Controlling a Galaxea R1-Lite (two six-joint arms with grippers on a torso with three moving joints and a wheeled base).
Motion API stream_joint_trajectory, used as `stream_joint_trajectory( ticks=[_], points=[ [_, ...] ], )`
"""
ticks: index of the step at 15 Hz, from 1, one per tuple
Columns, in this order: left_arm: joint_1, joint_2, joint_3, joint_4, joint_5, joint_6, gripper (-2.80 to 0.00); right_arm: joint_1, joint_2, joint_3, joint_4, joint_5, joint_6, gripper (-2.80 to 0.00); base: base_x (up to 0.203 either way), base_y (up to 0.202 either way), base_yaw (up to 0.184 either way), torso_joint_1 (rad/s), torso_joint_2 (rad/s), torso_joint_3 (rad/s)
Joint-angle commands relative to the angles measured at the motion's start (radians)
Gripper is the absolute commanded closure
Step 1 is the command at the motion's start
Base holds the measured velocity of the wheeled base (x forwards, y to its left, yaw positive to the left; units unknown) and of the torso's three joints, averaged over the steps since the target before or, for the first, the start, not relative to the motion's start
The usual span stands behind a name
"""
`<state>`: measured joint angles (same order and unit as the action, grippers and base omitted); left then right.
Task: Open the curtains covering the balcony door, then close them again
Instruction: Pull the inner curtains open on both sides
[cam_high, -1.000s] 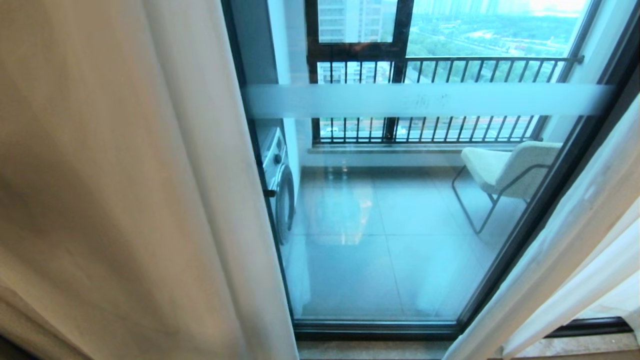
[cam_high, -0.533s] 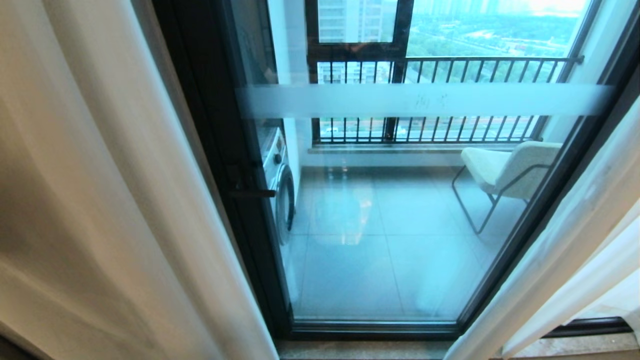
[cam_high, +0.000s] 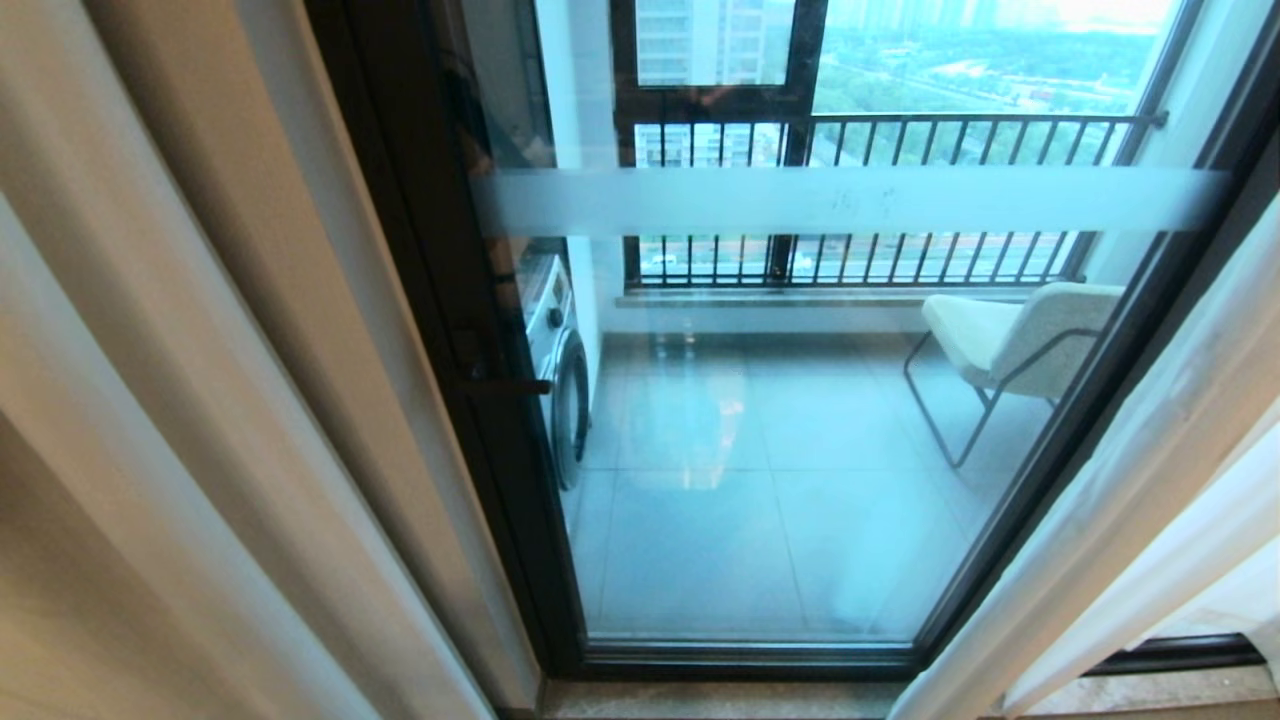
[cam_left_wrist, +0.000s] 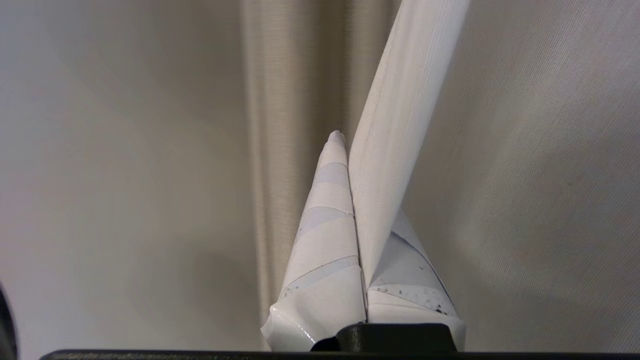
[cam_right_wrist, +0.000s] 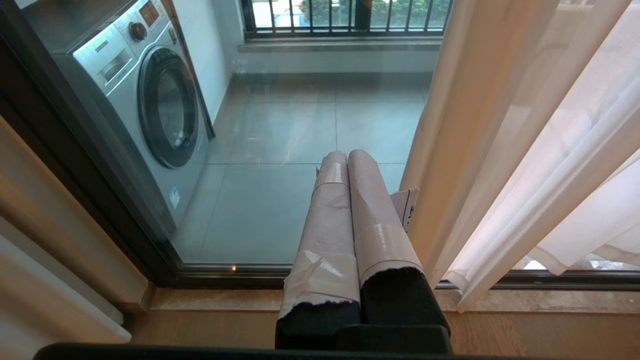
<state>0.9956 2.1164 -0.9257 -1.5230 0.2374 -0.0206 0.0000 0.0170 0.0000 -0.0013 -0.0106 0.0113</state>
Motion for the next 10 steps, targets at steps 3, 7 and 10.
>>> stream_joint_trajectory(
  ticks=[3,7,10],
  points=[
    [0.016,0.065,-0.068,-0.032,0.002,0.001,0.0,0.0,0.011,0.0,0.0,0.0,0.001,0.0,0.0,0.0,0.0,0.0,0.0,0.0],
    [0.037,0.11,-0.146,-0.033,0.002,0.002,0.0,0.0,0.02,0.0,0.0,0.0,0.001,0.0,0.0,0.0,0.0,0.0,0.0,0.0],
    [0.041,0.121,-0.15,-0.047,0.0,0.006,0.0,0.002,0.02,0.0,0.0,0.0,0.001,0.0,0.0,0.0,0.0,0.0,0.0,0.0]
  ],
)
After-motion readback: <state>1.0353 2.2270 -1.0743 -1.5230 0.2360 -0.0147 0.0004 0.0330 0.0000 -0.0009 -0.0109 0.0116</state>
